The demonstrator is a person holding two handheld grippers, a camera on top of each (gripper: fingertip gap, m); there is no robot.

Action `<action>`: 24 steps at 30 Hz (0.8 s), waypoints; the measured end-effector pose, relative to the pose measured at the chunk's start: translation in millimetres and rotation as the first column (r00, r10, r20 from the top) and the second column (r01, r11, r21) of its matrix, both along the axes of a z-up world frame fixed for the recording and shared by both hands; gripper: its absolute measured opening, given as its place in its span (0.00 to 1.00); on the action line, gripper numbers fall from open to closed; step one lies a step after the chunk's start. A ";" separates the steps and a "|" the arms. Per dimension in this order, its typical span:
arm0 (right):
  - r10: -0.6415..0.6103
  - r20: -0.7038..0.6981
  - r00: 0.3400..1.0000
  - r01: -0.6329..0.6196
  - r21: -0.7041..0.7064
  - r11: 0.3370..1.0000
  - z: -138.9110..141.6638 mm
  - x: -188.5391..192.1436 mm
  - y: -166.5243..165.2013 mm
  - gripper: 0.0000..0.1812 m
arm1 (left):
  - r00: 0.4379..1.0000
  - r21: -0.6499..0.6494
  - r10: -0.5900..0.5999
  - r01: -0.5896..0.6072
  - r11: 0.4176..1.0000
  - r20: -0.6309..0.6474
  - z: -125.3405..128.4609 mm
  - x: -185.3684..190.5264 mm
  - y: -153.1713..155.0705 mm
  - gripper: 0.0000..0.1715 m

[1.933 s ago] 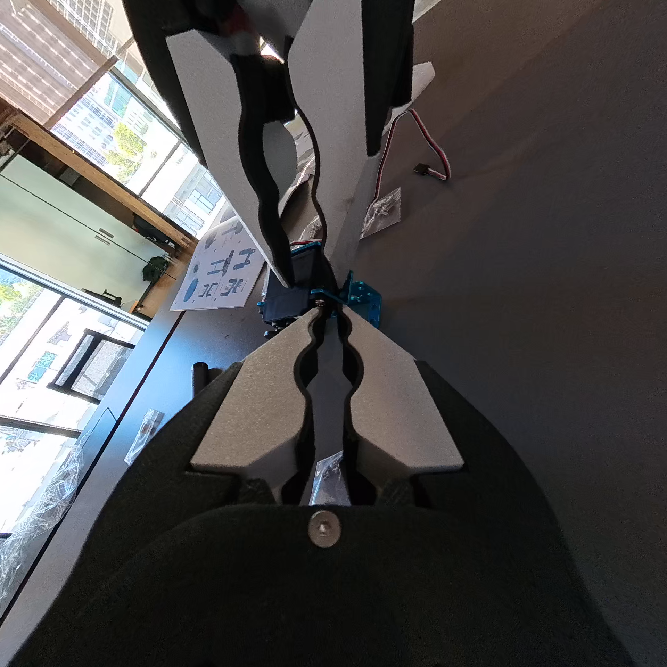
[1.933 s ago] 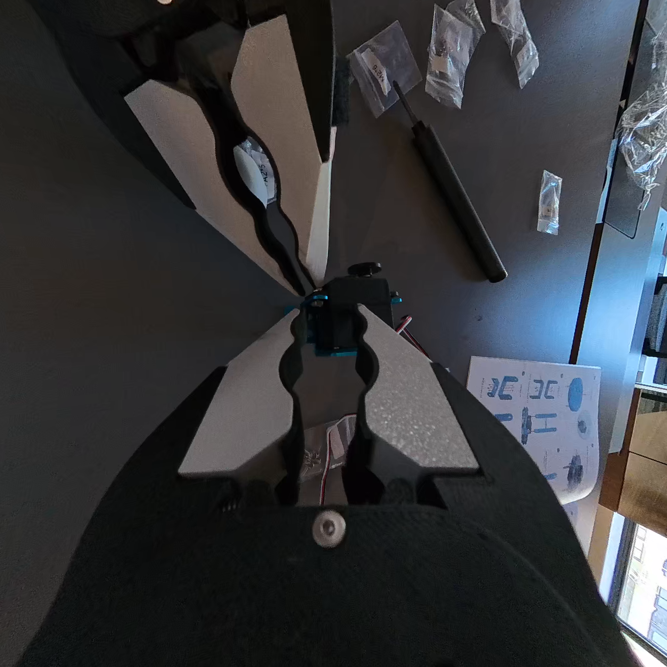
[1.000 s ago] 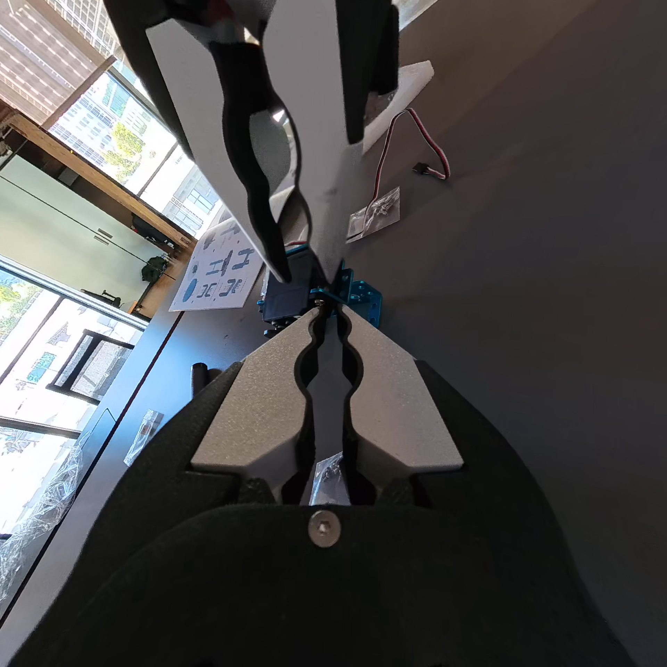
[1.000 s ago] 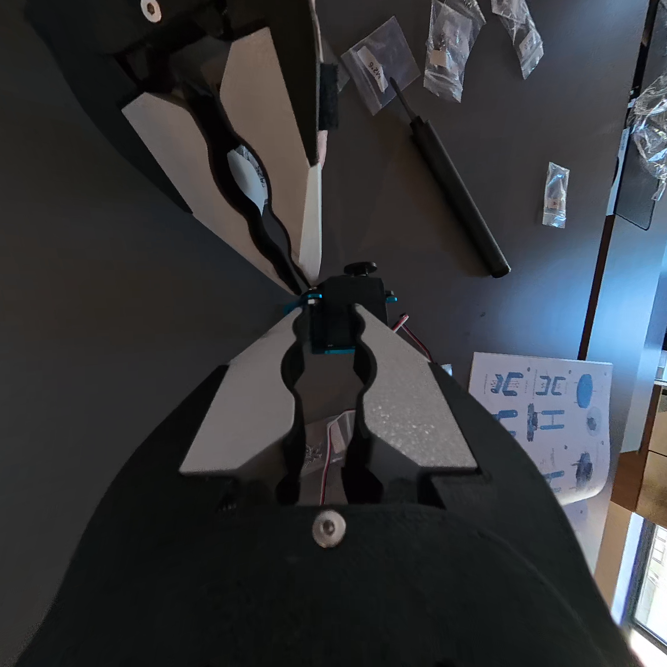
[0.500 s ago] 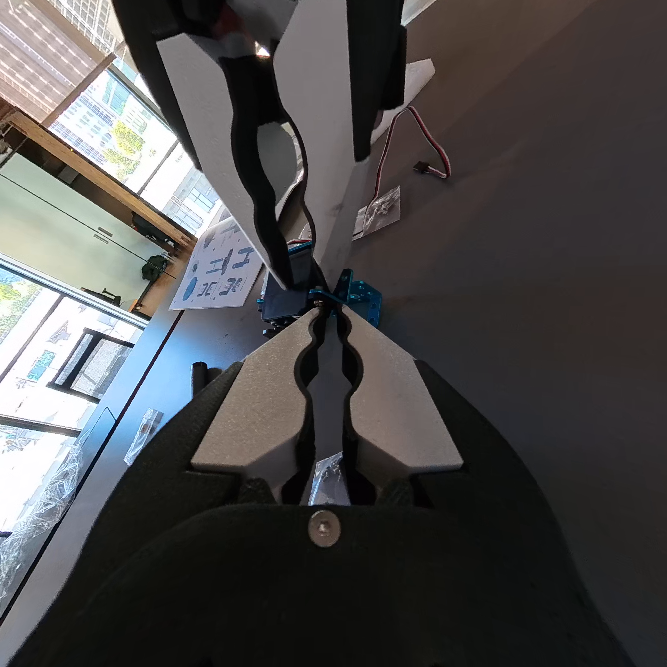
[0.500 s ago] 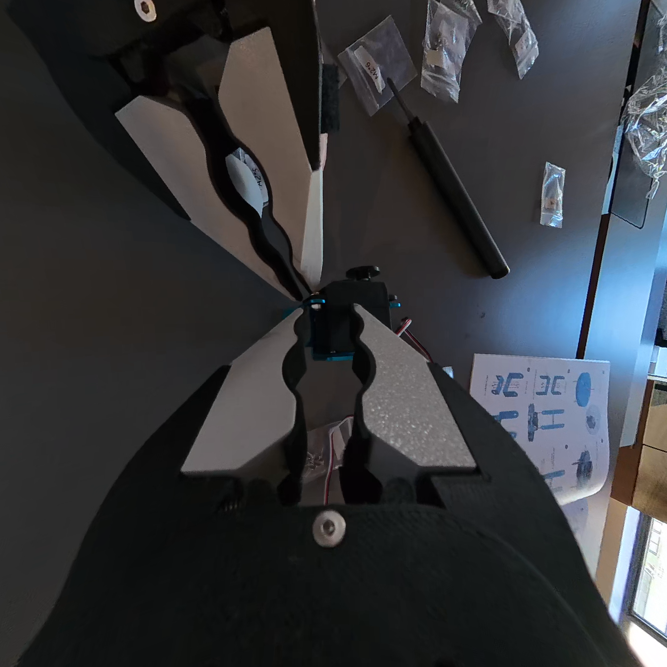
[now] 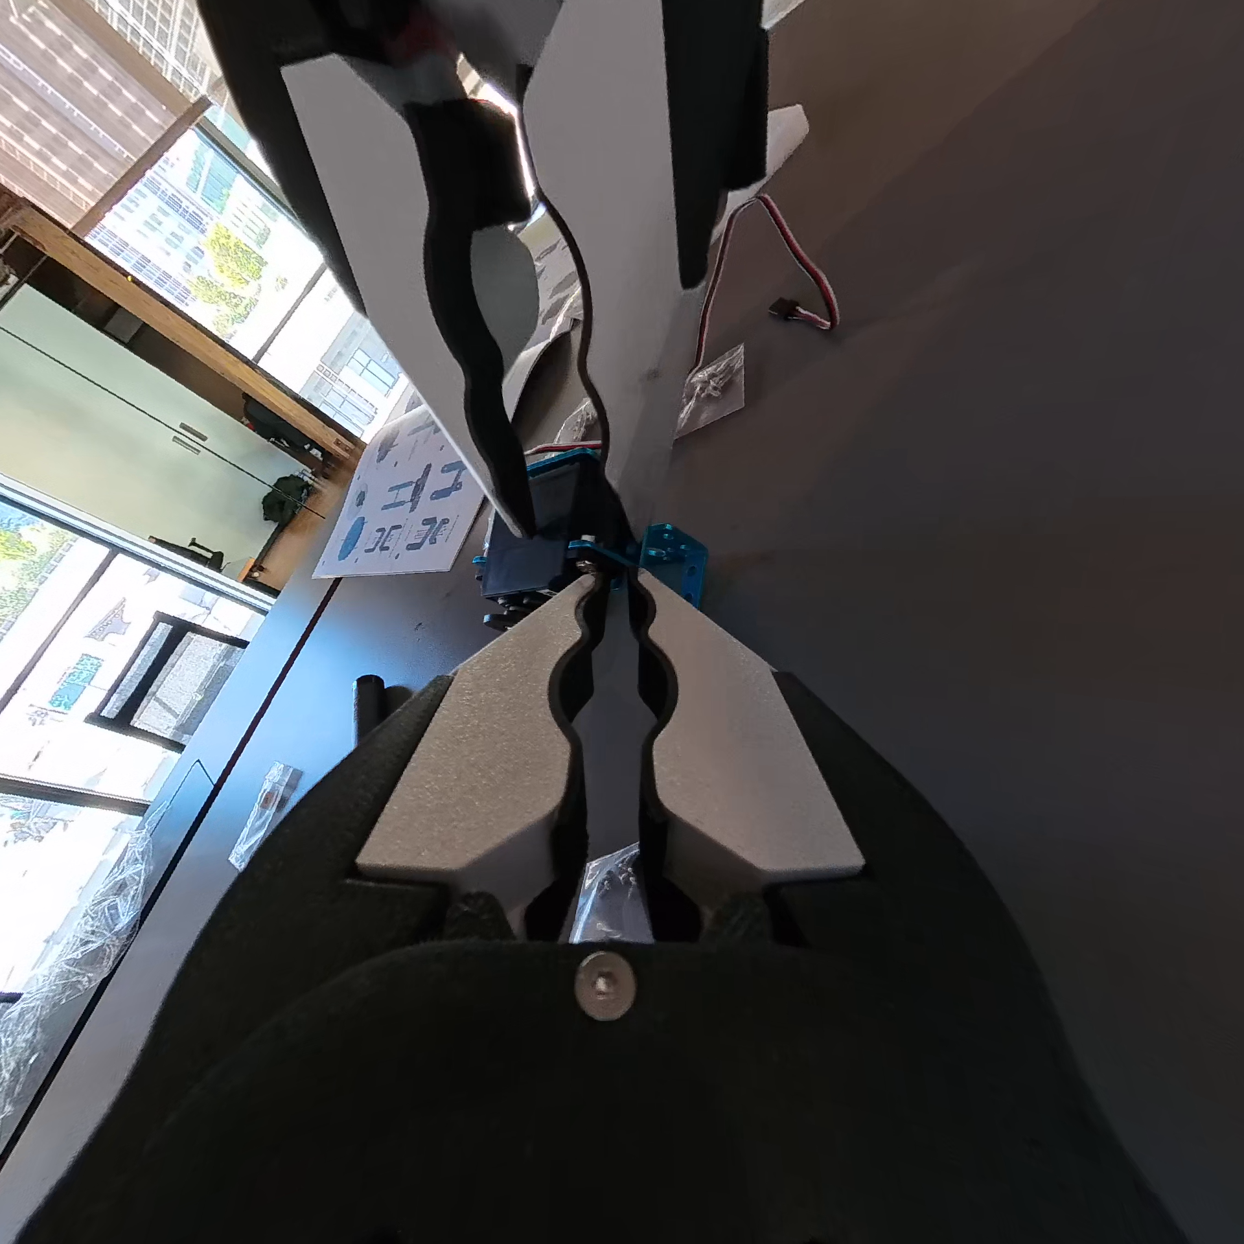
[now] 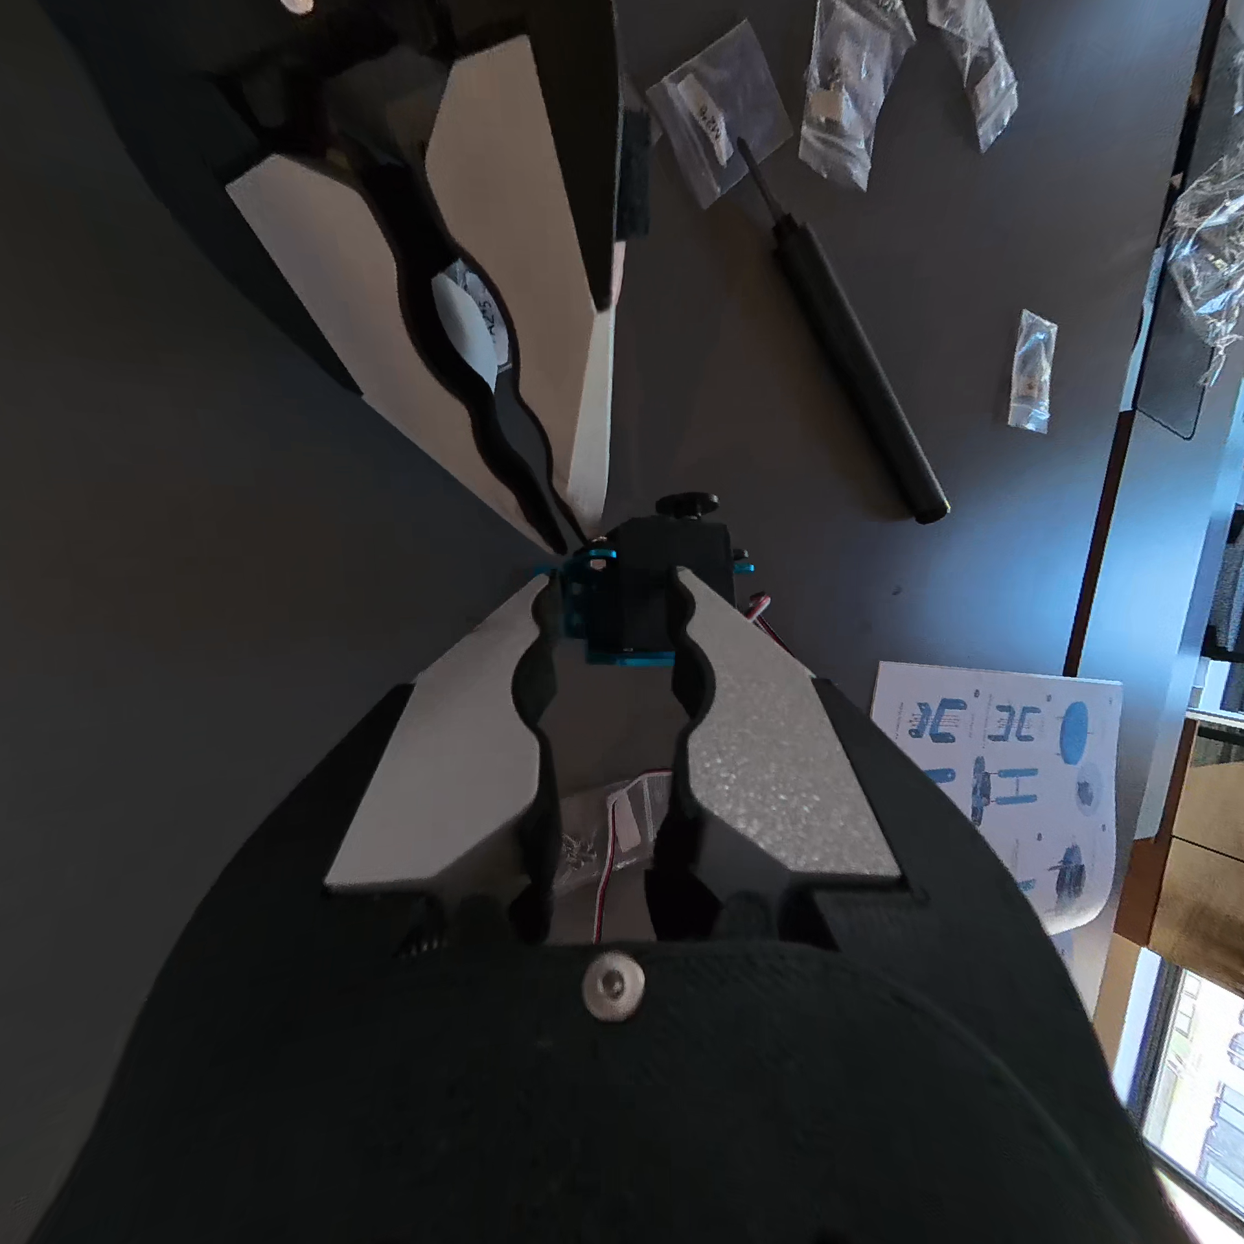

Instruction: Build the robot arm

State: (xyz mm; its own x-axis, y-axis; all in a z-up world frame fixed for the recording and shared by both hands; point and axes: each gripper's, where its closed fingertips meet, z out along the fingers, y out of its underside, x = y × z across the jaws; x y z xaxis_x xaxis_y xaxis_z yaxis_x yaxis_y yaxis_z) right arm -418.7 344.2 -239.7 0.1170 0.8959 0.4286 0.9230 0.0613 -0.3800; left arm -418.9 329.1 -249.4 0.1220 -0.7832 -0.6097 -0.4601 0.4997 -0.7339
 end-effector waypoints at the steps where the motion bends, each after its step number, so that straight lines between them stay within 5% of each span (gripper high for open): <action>1: -0.004 -0.001 1.000 0.004 0.002 1.000 0.2 -0.7 0.1 0.16 | 1.000 -0.001 0.000 0.000 1.000 -0.001 -0.1 0.1 -0.1 0.03; 15: -0.011 -0.017 1.000 0.011 -0.003 1.000 2.6 -2.5 0.0 0.09 | 1.000 -0.001 0.000 0.000 1.000 -0.002 -0.5 1.2 0.8 0.03; 24: -0.100 -0.194 0.976 0.103 0.004 0.995 35.4 21.8 3.6 0.23 | 0.999 -0.001 0.023 -0.023 1.000 0.047 11.5 -9.5 2.9 0.01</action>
State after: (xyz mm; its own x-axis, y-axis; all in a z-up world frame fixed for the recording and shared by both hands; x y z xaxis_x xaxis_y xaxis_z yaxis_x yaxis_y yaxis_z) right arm -396.9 347.8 -204.2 0.2889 0.8691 0.4015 0.8337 -0.0222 -0.5518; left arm -428.4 332.1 -237.9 0.1680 -0.7801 -0.6027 -0.4364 0.4893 -0.7551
